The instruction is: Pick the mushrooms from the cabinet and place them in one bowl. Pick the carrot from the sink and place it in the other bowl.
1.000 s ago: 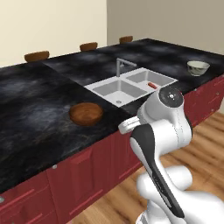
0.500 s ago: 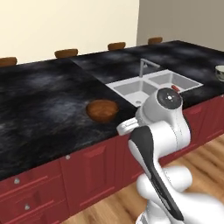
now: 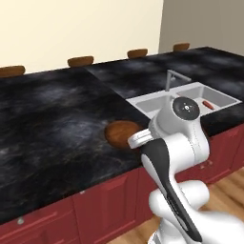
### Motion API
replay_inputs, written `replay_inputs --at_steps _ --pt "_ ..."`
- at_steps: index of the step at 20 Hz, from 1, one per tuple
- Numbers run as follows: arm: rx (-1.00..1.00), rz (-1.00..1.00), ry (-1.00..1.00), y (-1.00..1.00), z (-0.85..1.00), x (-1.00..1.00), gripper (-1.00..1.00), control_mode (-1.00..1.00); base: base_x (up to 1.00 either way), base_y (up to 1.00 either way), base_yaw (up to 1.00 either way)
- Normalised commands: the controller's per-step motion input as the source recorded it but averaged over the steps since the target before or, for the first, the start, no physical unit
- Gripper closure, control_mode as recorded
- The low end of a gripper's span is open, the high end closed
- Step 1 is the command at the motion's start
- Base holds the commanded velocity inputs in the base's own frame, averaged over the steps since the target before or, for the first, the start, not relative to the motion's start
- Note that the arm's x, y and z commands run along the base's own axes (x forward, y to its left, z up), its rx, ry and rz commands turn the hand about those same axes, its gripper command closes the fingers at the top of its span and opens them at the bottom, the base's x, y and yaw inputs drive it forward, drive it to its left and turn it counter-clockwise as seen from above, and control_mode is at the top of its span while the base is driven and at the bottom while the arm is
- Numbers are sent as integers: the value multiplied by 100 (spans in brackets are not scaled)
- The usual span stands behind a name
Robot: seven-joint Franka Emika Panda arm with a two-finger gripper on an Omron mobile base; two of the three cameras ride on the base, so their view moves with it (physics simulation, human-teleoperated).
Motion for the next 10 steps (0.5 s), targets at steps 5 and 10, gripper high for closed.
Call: replay_inputs --at_steps 5,10 --pt "0 0 0 0 0 0 100 100 79 -33 11" --pt "2 10 0 -31 -15 46 100 -100 13 -9 3"
